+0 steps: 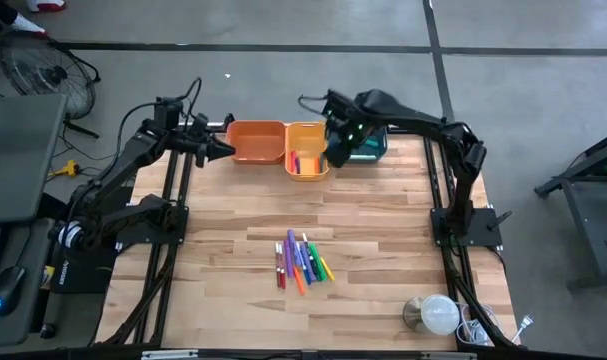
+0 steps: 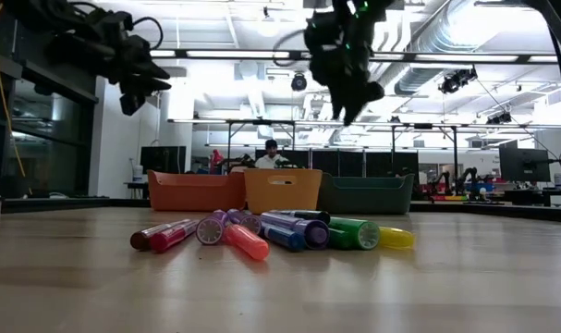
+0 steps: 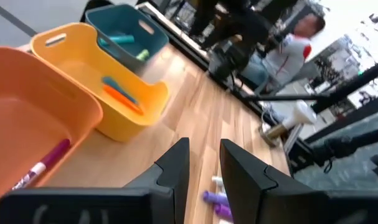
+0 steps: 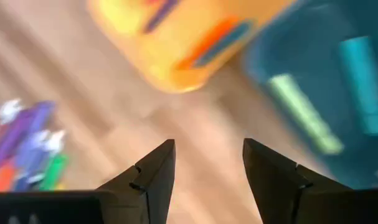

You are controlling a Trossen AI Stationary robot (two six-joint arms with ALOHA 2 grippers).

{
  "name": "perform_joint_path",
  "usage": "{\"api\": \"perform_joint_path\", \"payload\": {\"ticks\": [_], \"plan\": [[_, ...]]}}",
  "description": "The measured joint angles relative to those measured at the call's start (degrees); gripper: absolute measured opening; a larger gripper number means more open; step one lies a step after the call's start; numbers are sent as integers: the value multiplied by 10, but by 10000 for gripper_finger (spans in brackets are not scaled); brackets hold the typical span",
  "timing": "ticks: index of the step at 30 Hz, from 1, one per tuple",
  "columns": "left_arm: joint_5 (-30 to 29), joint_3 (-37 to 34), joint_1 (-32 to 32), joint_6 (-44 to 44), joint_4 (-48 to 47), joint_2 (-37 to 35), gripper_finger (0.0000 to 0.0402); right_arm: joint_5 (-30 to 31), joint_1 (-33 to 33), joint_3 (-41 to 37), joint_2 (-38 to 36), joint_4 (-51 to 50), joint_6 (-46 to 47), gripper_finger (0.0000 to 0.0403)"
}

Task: Pick & Place Markers
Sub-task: Put the yellow pen into the yellow bin

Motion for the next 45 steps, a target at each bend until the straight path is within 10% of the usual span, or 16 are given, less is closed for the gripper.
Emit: {"api": "perform_joint_path", "payload": {"ticks": [19, 45], "plan": [[-2, 0, 0, -2, -112, -158, 88, 35, 271, -121, 0, -14, 223, 177], [-79, 0, -1, -134, -118, -275, 88, 73, 447, -299, 0, 309, 410, 177]]}}
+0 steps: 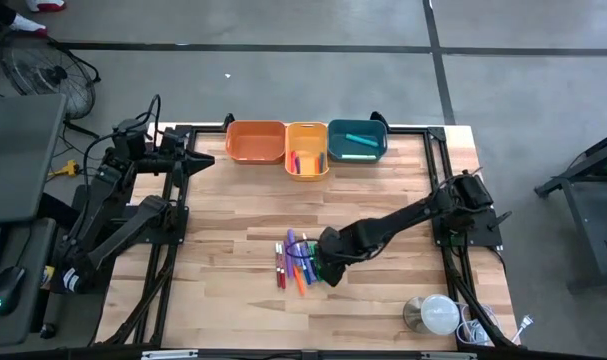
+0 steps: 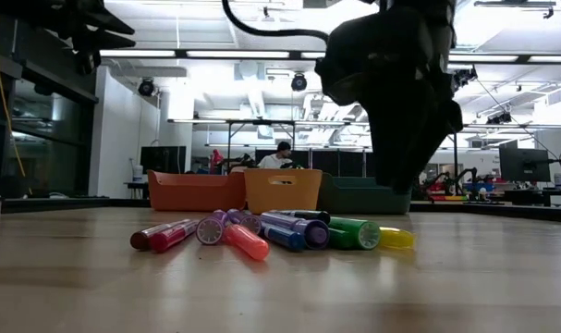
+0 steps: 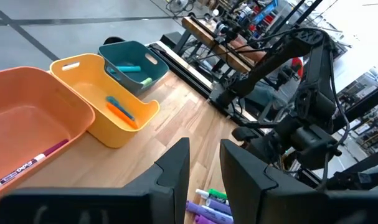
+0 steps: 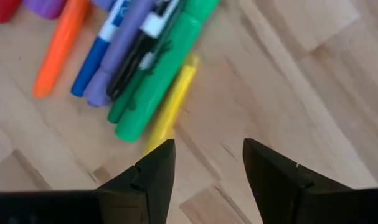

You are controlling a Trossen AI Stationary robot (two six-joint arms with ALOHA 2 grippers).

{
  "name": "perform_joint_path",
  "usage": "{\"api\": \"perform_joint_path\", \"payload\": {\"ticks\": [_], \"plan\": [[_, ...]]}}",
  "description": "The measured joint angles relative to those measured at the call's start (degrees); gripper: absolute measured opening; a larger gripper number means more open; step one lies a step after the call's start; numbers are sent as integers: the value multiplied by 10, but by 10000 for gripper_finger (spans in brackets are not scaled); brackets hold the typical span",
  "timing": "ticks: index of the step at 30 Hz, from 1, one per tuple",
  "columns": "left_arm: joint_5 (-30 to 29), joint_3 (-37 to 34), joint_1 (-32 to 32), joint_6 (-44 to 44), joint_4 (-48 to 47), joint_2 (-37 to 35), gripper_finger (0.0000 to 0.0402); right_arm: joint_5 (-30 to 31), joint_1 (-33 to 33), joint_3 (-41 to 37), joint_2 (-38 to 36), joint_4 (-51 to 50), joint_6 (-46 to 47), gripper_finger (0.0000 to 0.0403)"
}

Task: Pick & Place Markers
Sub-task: Put the yellow pen into the yellow bin

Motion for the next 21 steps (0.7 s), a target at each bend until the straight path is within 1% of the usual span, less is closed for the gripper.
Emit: {"api": "perform_joint_path", "payload": {"ticks": [8, 15, 21], "plan": [[1, 0, 0, -5, -1, 0, 88, 26, 20, -22, 0, 43, 12, 177], [2, 0, 0, -17, -3, 0, 88, 38, 20, -25, 0, 76, 7, 177], [3, 0, 0, -24, -3, 0, 88, 51, 20, -25, 1, 81, 7, 177]]}}
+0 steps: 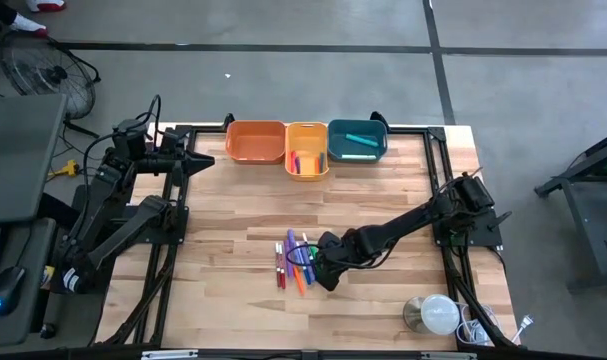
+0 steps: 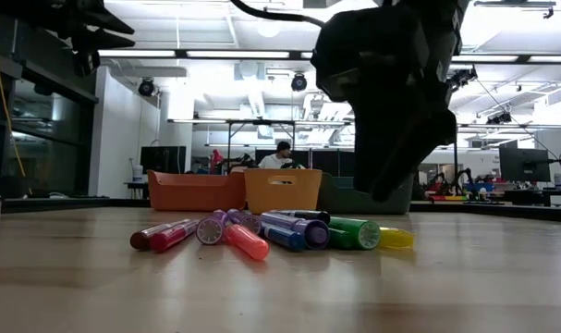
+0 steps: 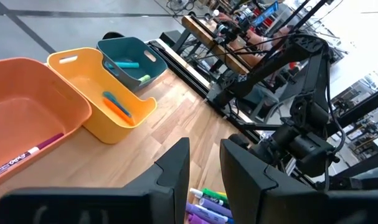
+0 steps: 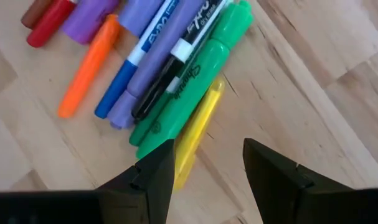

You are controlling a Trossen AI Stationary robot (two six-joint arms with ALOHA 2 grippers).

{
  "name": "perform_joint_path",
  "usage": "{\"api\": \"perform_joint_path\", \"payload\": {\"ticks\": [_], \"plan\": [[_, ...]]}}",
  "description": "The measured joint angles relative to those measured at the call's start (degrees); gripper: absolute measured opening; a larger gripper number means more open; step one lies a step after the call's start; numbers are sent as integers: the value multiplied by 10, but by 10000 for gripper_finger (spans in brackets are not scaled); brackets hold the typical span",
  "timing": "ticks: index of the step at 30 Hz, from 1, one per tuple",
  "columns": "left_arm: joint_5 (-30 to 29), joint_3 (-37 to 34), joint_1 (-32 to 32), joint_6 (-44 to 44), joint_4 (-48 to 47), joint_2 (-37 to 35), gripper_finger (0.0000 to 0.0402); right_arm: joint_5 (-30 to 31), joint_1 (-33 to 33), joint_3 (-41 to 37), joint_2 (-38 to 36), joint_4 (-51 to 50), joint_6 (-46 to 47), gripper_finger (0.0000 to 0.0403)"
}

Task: Pick & Place Markers
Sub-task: Put the yellow pen into the yellow bin

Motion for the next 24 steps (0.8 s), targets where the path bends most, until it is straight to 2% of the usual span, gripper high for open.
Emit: {"api": "perform_joint_path", "payload": {"ticks": [9, 24], "plan": [[0, 0, 0, -6, 0, 0, 88, -5, 3, 0, 27, 6, 0, 177], [-1, 0, 0, -6, 0, 0, 88, 4, 3, 0, 27, 17, 5, 177]]}}
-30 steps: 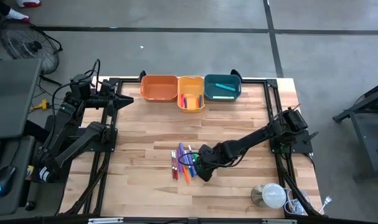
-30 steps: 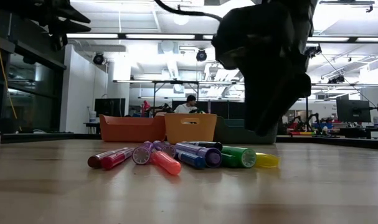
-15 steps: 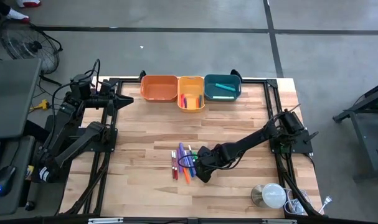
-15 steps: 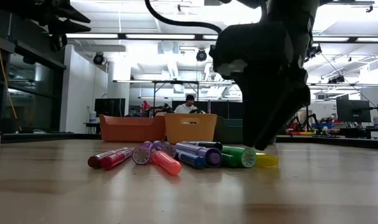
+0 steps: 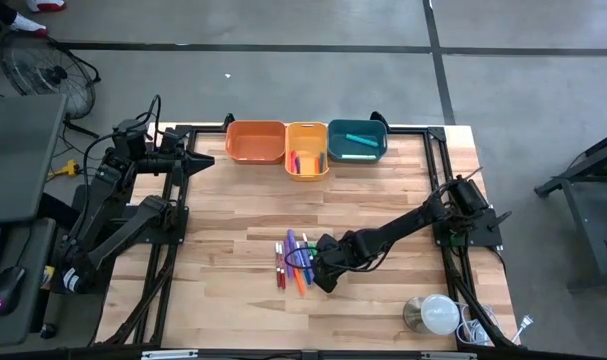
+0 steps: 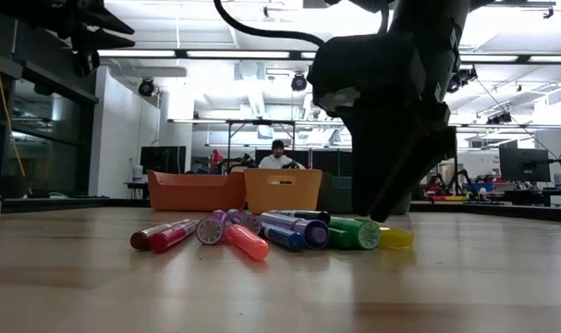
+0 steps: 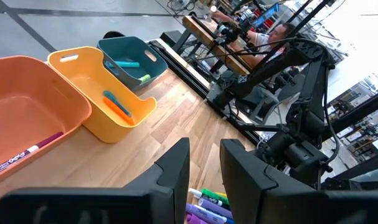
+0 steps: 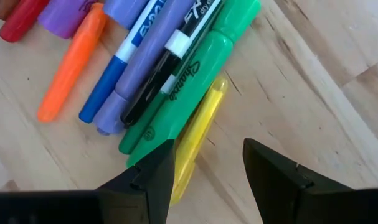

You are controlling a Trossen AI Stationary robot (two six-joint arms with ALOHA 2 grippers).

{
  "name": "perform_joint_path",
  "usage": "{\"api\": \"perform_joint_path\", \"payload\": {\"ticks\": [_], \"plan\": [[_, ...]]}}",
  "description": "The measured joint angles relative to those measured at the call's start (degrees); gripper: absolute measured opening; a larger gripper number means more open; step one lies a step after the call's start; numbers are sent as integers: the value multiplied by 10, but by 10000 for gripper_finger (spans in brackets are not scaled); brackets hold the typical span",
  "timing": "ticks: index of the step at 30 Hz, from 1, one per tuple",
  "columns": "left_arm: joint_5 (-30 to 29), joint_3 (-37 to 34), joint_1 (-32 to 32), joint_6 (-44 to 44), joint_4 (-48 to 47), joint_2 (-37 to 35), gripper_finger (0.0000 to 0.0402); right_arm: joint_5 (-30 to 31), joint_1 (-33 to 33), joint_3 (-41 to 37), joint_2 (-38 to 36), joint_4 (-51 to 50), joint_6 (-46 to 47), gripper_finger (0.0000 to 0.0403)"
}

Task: Pick & Place Markers
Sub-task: Put the yellow pen into the yellow bin

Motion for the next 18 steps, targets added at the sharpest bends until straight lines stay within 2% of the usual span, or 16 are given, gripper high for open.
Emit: {"api": "perform_joint_path", "payload": {"ticks": [18], "plan": [[0, 0, 0, 0, 0, 0, 88, 6, 3, -22, 0, 12, 16, 177]]}}
